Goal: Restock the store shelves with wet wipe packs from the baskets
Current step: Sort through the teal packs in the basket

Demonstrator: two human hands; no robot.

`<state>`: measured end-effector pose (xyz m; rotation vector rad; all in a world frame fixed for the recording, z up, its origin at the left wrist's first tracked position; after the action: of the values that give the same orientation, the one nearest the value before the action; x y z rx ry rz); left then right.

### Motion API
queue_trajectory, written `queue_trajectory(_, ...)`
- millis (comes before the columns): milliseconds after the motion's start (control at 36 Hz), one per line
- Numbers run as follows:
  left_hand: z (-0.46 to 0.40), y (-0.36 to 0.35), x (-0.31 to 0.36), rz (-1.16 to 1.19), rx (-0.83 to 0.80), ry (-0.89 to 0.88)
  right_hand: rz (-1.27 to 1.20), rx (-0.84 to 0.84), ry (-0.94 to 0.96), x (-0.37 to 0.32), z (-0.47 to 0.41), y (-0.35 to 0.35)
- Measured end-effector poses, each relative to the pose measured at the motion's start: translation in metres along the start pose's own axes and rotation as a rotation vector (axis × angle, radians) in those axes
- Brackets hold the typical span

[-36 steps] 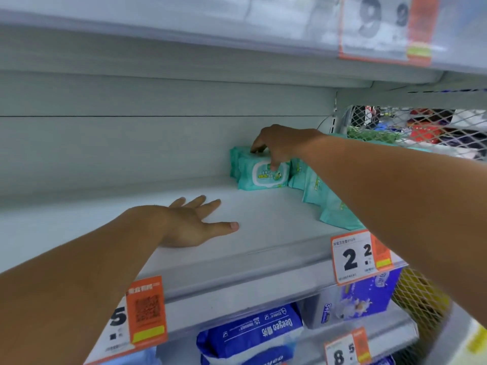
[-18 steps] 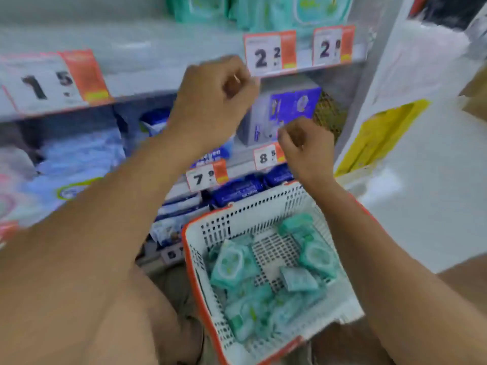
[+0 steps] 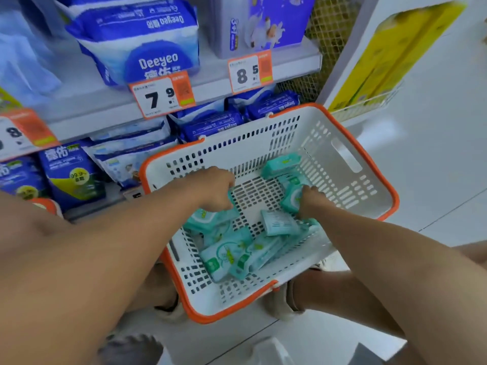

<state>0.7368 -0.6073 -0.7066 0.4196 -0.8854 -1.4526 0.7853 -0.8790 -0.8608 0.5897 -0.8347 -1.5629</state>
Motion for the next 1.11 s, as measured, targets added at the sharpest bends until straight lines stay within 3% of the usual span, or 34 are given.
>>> queue_trajectory(167,-0.015,0.023,-0.073,0.127,-0.018,0.274,0.043,-0.028,0.057,-0.029,0.004,0.020)
queue_trajectory(278,-0.009,0.016,-0.095,0.693,-0.018,0.407,-0.063,0.015,0.409,-0.118,0.025,0.067)
queue_trajectory(389,-0.013,0.002,-0.077,0.986,-0.131,0.345,-0.518,-0.289,0.764,-0.210,0.086,0.087)
queue_trajectory(444,-0.011,0.000,-0.080,0.992,-0.098,0.357,-0.799,-0.477,0.825,-0.231,0.103,0.081)
queue_trajectory(500,-0.005,0.001,-0.089,0.962,-0.043,0.386,-1.046,-0.575,0.755,-0.235,0.101,0.068)
queue_trajectory(528,-0.001,0.003,-0.095,0.960,0.003,0.407,-1.085,-0.539,0.677,-0.231,0.094,0.060)
queue_trajectory(611,0.009,0.017,-0.112,0.977,0.212,0.485,-0.761,-0.229,0.475,-0.213,0.063,0.030)
queue_trajectory(667,0.016,0.025,-0.117,0.955,0.309,0.507,-0.409,-0.120,0.533,-0.223,0.060,0.014)
queue_trajectory(722,0.020,0.030,-0.116,0.954,0.353,0.505,-0.220,-0.062,0.619,-0.242,0.072,0.005)
queue_trajectory(806,0.022,0.034,-0.112,0.957,0.377,0.495,-0.154,-0.067,0.589,-0.257,0.083,-0.004)
queue_trajectory(889,0.018,0.034,-0.106,1.016,0.374,0.479,-0.095,-0.221,0.489,-0.245,0.083,-0.016)
queue_trajectory(972,0.016,0.031,-0.101,1.125,0.355,0.445,-0.292,-0.409,0.393,-0.213,0.079,-0.021)
queue_trajectory(1056,0.014,0.030,-0.103,1.226,0.343,0.417,-0.706,-0.546,0.314,-0.172,0.079,-0.008)
queue_trajectory(1111,0.012,0.028,-0.105,1.304,0.338,0.400,-0.985,-0.698,0.365,-0.155,0.084,0.002)
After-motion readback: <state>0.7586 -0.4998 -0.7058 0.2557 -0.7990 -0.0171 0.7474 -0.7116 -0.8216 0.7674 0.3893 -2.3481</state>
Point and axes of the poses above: each hand's wrist, its own z-axis away from the middle knuckle, its own y-axis out of the back of the hand, x = y × z, the point moved 10 cm from there along -z, towards the middle knuckle, and after that the axes turned 3 degrees about z, right-handed, at the moved point
